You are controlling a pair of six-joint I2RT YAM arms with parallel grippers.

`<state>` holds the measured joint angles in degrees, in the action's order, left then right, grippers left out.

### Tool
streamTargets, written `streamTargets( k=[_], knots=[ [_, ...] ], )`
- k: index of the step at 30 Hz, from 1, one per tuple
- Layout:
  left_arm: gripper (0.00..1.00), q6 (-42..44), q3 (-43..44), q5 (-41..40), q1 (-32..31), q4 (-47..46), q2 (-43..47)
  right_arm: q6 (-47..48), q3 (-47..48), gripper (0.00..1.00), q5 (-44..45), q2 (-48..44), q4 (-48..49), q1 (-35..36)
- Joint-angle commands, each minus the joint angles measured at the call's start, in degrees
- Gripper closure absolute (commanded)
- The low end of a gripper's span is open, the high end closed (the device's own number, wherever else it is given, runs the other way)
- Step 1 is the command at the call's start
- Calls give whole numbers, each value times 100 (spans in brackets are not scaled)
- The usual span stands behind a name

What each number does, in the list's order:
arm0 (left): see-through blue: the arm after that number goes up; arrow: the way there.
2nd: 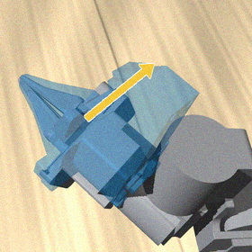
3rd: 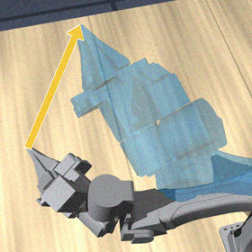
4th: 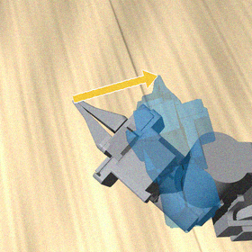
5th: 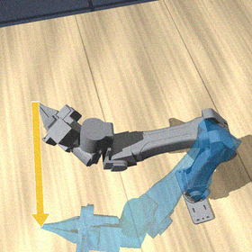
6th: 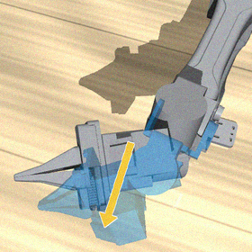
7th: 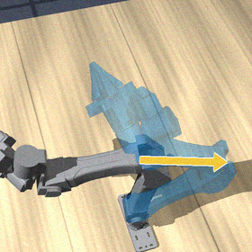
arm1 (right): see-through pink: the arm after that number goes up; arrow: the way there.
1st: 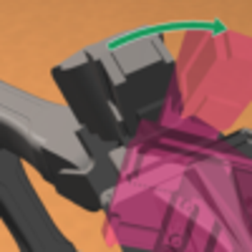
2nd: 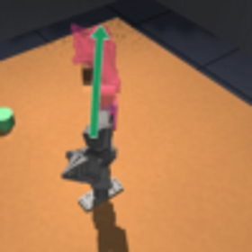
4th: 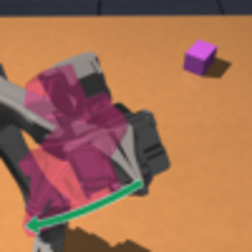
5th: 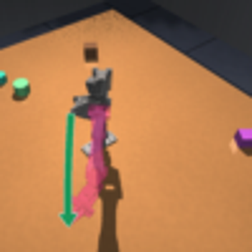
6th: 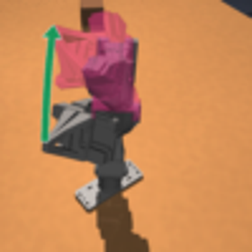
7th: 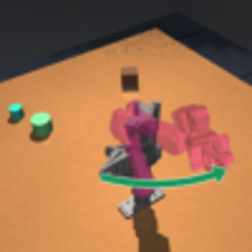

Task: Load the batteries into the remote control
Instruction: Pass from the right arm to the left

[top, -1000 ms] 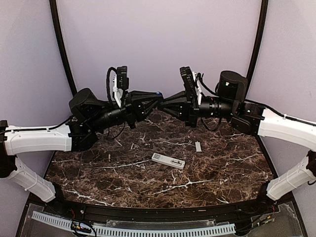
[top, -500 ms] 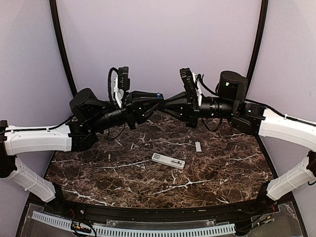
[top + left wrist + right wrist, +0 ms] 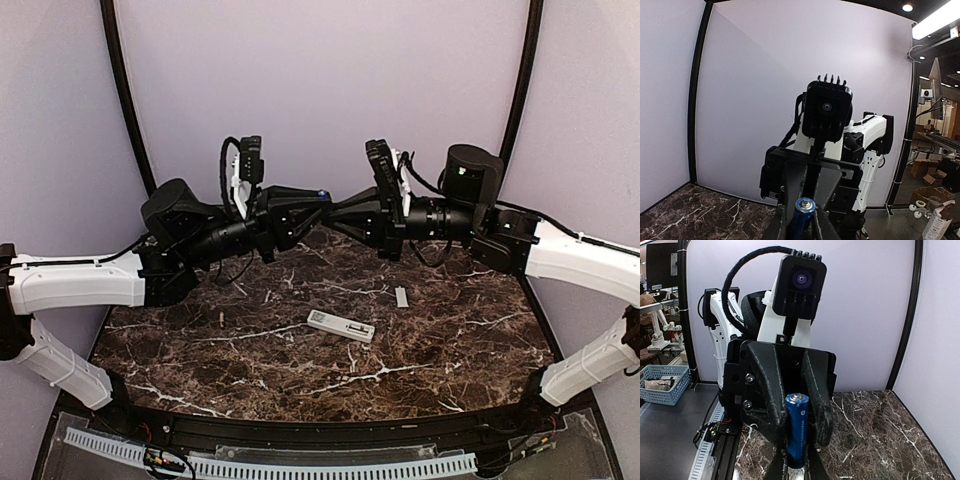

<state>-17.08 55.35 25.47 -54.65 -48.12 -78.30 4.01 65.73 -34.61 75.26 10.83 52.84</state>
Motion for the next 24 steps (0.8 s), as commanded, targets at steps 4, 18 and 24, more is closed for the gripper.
streamTargets(
  k=[4,18,24],
  knots=[
    [100,138,-161,-15,-28,281,109,38,3,100,-38,-201,365,33],
    [100,1278,-115,-1149,-29,1422,426,279,140,59,857,-497,-1213,-114],
    [100,2149,153,-2427,-29,3401,94,-163,64,43,1592,-519,-1904,-378]
  ],
)
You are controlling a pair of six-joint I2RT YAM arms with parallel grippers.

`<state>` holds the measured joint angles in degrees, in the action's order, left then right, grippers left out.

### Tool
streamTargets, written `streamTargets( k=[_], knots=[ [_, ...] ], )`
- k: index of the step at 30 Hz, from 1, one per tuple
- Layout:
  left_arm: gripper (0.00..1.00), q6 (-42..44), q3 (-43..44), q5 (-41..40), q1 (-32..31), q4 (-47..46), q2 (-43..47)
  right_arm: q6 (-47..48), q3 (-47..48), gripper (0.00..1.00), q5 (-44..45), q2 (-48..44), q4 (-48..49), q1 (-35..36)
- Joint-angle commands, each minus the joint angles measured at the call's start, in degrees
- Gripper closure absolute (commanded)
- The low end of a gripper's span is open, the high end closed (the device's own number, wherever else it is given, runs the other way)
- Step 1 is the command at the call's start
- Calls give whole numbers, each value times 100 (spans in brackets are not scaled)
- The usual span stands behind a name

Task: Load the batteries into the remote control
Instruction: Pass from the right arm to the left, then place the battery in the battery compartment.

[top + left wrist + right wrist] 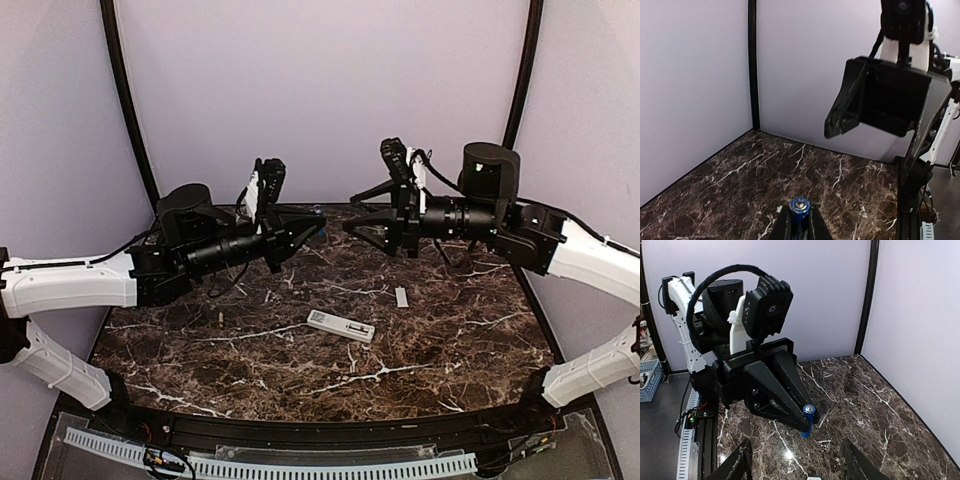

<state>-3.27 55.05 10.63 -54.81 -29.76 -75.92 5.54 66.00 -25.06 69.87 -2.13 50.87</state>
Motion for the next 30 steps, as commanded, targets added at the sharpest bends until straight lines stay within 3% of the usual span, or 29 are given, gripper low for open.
streamTargets(
  k=[1,5,7,12,15,18,25,30],
  knots=[
    [100,806,220,-1069,-13,1730,-292,-462,56,43,721,80,-733,-235],
    [100,902,106,-1129,-13,2339,-703,-1063,232,42,1165,494,-1321,-486],
    [100,940,-103,-754,-17,2410,-795,-1310,291,42,1322,666,-1531,-525],
    [100,891,-798,-77,-42,1204,-813,-2121,332,45,1063,1002,-1915,-531],
    [100,892,-627,-146,-85,1068,-1075,-2629,409,47,687,1175,-2066,-534],
    [100,978,-536,-157,-95,656,-1456,-2889,480,48,864,1269,-2377,-562],
    [100,1127,-497,429,-92,-1348,-2432,-3252,-39,51,662,1231,-2219,-932],
    [100,1810,384,1324,-85,-587,-3229,-3318,-377,52,765,1133,-2261,-1175]
  ],
)
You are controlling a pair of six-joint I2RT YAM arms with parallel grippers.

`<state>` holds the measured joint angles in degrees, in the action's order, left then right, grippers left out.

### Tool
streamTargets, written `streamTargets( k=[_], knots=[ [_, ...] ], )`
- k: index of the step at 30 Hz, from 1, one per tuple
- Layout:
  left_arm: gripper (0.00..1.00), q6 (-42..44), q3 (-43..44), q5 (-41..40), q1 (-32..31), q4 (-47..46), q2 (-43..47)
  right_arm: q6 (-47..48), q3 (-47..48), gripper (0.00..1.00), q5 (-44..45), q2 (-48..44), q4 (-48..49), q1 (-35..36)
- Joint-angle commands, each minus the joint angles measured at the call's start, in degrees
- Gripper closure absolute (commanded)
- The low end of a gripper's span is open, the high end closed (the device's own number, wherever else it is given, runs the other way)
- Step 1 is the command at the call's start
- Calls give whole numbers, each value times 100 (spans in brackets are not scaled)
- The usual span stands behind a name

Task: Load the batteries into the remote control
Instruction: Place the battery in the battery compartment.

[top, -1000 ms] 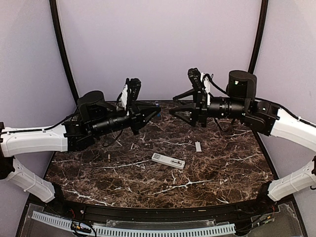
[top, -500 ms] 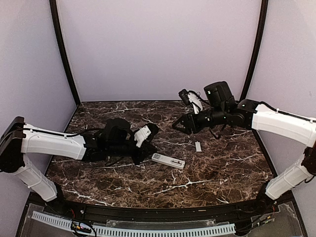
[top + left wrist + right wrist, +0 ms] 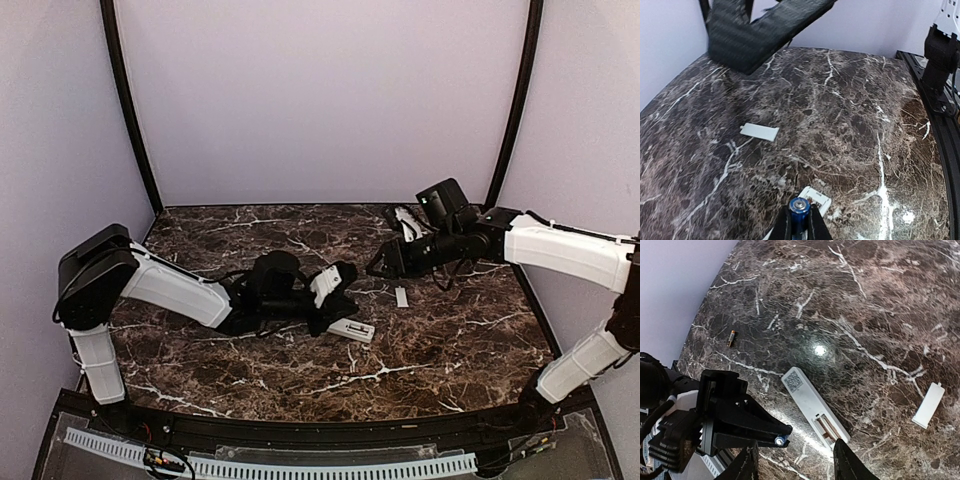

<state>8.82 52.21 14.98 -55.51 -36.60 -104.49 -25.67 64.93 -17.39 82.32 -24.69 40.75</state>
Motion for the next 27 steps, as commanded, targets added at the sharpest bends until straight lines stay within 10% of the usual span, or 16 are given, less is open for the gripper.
streamTargets(
  k=[1,14,27],
  knots=[
    [100,682,791,1103,-14,462,-450,-182,-329,52,77,-130,-25,-178],
    [100,2039,2170,1373,-23,3097,-1346,62,-644,52,296,-114,-72,-277],
    [100,2265,2367,991,-26,3024,-1575,248,-671,52,84,-9,69,-414]
  ],
)
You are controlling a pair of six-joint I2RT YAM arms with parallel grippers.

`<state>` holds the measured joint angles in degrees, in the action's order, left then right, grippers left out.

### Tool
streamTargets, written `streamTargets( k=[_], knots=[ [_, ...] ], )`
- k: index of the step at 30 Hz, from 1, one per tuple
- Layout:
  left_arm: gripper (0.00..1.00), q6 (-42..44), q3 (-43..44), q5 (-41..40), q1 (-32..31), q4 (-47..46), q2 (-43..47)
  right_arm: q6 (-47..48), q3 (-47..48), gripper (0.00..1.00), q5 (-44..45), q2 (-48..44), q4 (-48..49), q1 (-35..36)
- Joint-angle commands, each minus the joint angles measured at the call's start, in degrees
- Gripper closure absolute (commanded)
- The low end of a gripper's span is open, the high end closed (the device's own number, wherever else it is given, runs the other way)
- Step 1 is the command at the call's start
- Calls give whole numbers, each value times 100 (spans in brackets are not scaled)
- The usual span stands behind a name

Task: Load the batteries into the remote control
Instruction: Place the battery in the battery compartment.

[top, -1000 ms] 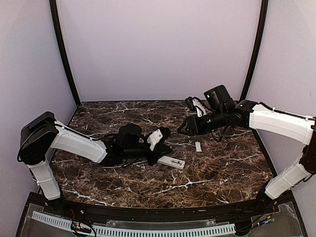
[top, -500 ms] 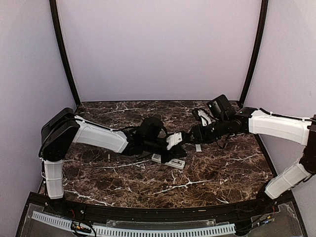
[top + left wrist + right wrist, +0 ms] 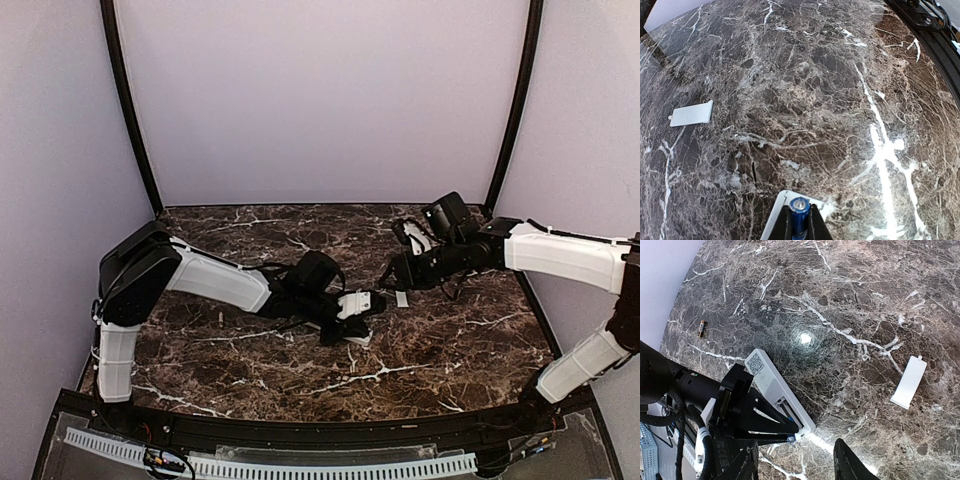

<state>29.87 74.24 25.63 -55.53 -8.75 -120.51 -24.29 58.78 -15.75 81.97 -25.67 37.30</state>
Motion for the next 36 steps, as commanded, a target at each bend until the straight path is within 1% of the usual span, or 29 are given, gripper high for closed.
streamTargets(
  k=[1,5,10,14,27,29,31,32,34,36],
  knots=[
    [100,160,217,-74,-16,308,27,128,-43,52,-98,42,175,-73],
    [100,263,398,-107,-11,528,75,182,18,52,-144,118,167,-91],
    [100,753,383,-301,-11,554,41,238,75,52,-169,178,137,-122],
    [100,872,344,-243,-11,685,2,249,63,52,-161,157,127,-145],
    [100,1284,172,-471,-11,382,-205,250,71,52,-279,129,176,-154],
    [97,1325,163,-486,-11,422,-209,241,67,52,-303,126,195,-153],
    [91,1362,166,-511,-16,481,-210,233,63,51,-338,137,227,-153],
    [86,1359,173,-526,-12,494,-203,232,65,51,-349,143,241,-153],
    [79,1349,192,-567,-14,544,-206,225,80,51,-359,151,234,-155],
    [75,1342,207,-622,-16,599,-202,230,91,51,-367,150,235,-153]
  ],
)
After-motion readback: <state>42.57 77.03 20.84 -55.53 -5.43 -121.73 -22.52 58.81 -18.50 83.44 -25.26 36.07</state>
